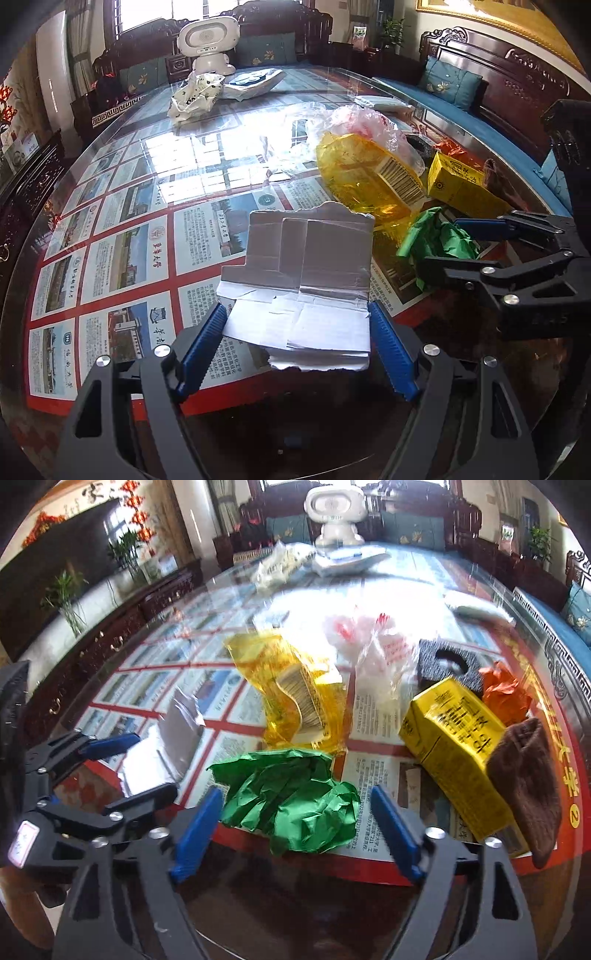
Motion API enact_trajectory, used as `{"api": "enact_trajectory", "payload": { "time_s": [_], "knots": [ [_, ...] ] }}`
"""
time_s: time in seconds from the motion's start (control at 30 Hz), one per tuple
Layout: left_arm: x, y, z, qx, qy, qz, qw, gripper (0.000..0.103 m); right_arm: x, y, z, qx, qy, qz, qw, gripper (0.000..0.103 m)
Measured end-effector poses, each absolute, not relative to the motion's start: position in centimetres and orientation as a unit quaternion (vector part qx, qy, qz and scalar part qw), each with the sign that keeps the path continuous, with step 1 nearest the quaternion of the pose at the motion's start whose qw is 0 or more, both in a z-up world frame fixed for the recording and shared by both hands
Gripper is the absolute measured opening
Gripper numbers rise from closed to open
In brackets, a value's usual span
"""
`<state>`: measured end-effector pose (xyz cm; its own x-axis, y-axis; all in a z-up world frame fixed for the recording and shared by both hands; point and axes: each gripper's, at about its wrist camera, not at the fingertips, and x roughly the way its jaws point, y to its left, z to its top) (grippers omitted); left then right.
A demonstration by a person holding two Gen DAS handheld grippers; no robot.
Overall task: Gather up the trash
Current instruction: 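Grasp the folded white paper with the left gripper while the right gripper grasps the green crumpled bag, then carry both items over the wastebasket and open both grippers to drop them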
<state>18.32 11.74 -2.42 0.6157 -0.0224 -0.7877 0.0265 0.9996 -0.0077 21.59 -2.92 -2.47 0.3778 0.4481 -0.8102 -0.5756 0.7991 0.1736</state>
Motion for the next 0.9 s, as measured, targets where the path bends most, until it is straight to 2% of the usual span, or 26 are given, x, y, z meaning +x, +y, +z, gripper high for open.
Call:
{"api": "enact_trajectory", "payload": {
  "time_s": [0.03, 0.07, 0.2, 0.47, 0.9],
  "knots": [
    [18.3, 11.7, -2.4, 0.002, 0.438, -0.015, 0.899, 0.078, 21.6, -3.1, -2.5, -0.07, 0.462, 0.308, 0.829, 0.062],
    [18.2, 11.6, -2.4, 0.001, 0.438, -0.017, 0.899, 0.078, 21.2, -3.3, -2.3, -0.073, 0.455, 0.305, 0.833, 0.052],
    [17.6, 11.2, -2.1, -0.006, 0.435, -0.023, 0.9, 0.078, 20.1, -4.6, -1.9, -0.067, 0.442, 0.308, 0.84, 0.046],
    [14.6, 8.7, -0.7, -0.008, 0.421, -0.045, 0.906, 0.078, 16.2, -8.6, -0.5, -0.042, 0.419, 0.317, 0.85, 0.046],
    [4.2, 0.7, 0.6, 0.003, 0.401, -0.111, 0.909, 0.078, 3.5, -16.5, 1.0, -0.058, 0.399, 0.343, 0.848, 0.046]
  ]
}}
